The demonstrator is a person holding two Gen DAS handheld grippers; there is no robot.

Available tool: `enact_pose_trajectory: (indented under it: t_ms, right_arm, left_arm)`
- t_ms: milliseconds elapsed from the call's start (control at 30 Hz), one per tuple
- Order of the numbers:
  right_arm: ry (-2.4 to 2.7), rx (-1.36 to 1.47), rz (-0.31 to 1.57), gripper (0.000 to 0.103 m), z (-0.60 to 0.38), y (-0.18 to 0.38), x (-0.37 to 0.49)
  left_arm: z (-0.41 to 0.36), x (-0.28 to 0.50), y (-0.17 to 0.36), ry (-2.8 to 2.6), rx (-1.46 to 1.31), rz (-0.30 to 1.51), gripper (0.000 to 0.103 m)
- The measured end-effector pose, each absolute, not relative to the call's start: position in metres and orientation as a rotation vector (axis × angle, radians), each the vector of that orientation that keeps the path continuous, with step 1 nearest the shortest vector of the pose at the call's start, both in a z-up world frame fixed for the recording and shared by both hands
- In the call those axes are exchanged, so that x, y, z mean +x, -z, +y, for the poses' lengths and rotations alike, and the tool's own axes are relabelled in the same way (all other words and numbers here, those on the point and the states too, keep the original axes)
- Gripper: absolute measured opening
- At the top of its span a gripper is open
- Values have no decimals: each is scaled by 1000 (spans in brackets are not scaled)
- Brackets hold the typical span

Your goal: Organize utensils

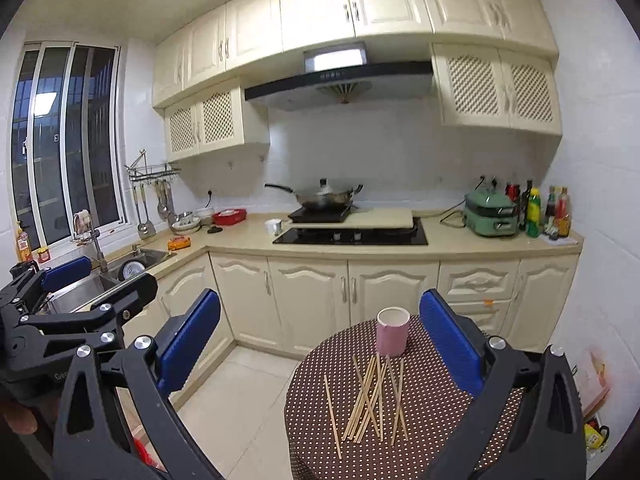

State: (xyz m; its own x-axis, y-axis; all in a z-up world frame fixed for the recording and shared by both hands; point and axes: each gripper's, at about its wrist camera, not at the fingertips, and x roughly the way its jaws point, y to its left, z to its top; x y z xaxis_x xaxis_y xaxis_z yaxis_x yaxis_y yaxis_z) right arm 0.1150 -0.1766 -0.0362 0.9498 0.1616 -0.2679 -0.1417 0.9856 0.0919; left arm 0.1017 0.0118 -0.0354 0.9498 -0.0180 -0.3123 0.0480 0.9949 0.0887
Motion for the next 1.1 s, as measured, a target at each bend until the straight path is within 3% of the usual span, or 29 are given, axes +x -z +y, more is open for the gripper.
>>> enact_pose_trajectory:
  t_ms: [333, 667, 900, 1100]
  right_arm:
    - [-186, 61, 391, 96, -203, 68, 209]
    - [-182, 85, 587, 95, -245, 130, 304]
    - [-186, 132, 810, 79, -267, 194, 351]
    - [-194, 153, 985, 68, -281, 244, 385]
  left_arm:
    - [-24, 199, 74, 4, 118, 439, 97]
    - [-55, 317, 154, 24, 65, 718, 97]
    - [-54, 368, 242, 37, -21, 970, 96]
    - [-51, 397, 310, 39, -91, 1175, 83]
